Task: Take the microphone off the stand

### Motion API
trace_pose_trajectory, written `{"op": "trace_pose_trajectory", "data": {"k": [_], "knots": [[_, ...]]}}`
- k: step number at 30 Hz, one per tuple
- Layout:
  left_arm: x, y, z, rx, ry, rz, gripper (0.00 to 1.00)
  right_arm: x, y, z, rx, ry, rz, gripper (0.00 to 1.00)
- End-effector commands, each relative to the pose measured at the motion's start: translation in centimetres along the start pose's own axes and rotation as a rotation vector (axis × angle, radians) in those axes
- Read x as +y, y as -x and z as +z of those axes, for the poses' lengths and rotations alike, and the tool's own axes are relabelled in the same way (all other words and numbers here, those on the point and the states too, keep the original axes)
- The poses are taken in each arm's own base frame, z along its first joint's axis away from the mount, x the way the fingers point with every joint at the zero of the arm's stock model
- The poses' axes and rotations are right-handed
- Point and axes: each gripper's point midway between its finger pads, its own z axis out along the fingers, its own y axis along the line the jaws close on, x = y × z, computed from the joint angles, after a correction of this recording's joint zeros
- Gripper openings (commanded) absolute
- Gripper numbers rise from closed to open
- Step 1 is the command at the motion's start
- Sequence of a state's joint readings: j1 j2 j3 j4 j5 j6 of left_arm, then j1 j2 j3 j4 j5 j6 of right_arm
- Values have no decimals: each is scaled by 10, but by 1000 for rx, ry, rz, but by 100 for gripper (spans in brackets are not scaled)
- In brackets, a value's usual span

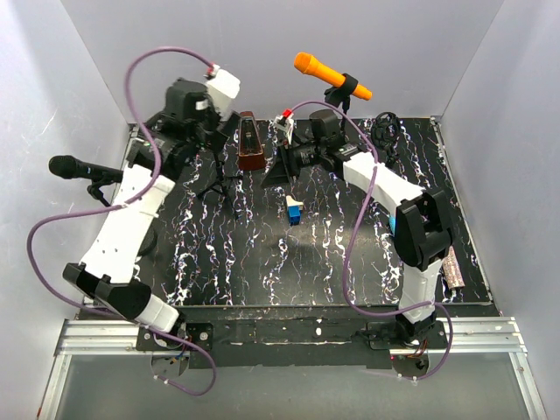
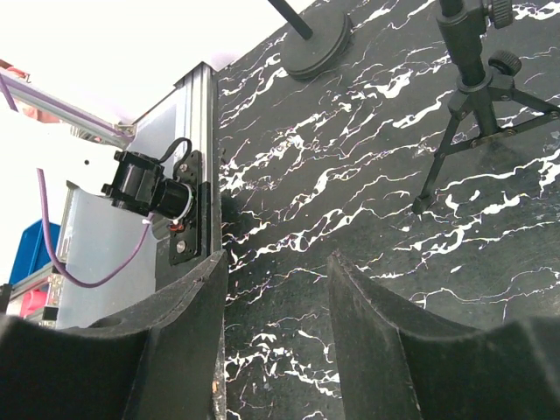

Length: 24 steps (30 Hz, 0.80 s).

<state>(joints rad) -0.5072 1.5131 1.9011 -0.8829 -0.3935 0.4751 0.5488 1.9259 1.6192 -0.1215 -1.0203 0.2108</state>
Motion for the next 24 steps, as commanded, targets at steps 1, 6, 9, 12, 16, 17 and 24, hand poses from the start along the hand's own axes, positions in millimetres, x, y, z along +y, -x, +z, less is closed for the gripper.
{"op": "trace_pose_trajectory", "data": {"k": [1,6,9,12,16,17,24], "knots": [[47,-17,-14,-4,106,-344,96,27,19,-18,-42,14,-77,56],[13,-12,14,10,-94,-480,92,29,14,-26,-27,-5,-95,57],[1,-14,20,48,-181,-597,92,26,11,-31,-28,-25,-97,57],[-11,-16,25,75,-290,-704,91,24,6,-35,-28,-45,-100,57],[-15,-28,40,124,-287,-718,87,25,2,-38,-28,-57,-109,57],[-17,-30,43,131,-295,-714,84,25,1,-39,-25,-57,-110,57],[-29,-22,37,111,-400,-668,55,22,2,-41,-25,-66,-125,57]]}}
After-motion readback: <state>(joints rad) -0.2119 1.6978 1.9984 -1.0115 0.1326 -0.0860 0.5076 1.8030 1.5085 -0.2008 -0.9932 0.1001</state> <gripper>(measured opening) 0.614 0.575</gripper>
